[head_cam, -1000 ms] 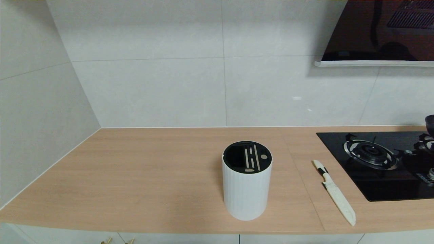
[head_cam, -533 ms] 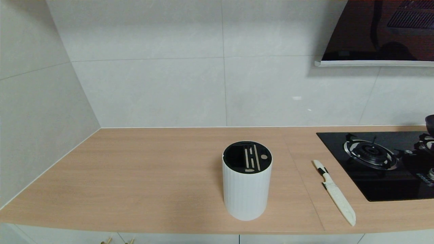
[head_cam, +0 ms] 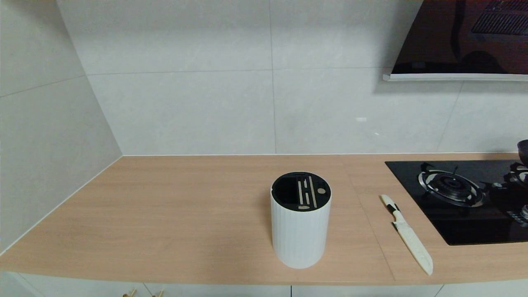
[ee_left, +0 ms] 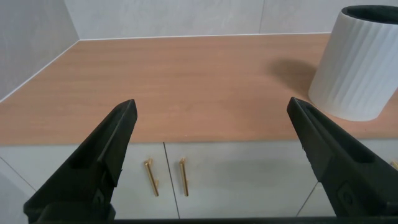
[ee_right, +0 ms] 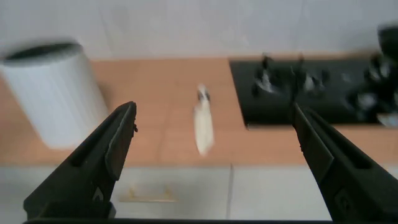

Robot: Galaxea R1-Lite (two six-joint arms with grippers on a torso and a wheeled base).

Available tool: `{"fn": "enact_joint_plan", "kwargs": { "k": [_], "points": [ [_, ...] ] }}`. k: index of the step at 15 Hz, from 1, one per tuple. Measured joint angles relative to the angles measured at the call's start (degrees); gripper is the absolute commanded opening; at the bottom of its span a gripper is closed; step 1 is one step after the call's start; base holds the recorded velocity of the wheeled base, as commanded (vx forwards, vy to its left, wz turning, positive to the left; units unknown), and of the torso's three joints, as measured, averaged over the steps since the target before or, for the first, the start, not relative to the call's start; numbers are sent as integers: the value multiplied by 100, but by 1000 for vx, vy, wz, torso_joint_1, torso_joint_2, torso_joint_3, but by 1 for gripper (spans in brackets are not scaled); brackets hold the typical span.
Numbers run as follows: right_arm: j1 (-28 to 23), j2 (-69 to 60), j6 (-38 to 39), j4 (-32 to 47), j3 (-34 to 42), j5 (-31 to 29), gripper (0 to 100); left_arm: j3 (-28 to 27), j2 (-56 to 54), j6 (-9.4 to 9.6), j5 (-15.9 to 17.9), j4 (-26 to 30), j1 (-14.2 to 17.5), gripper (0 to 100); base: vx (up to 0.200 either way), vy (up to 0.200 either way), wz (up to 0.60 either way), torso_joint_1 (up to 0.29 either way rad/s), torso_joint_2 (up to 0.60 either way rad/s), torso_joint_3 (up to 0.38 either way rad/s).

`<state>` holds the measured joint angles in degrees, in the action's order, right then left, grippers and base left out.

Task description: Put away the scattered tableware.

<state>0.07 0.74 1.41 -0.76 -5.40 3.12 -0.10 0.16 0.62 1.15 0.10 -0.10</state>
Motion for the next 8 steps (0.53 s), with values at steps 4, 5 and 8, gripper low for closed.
{"fn": "enact_joint_plan", "kwargs": {
  "k": [4,5,8],
  "points": [
    [141,980,6,-26,-399,357,100,0,0,0,0,-2,-1,100,0,0,0,0,0,0],
    [224,1369,6,-30,-503,423,100,0,0,0,-2,0,2,100,0,0,0,0,0,0],
    [383,2538,9,-55,-898,464,100,0,0,0,-2,0,0,100,0,0,0,0,0,0]
  ]
}}
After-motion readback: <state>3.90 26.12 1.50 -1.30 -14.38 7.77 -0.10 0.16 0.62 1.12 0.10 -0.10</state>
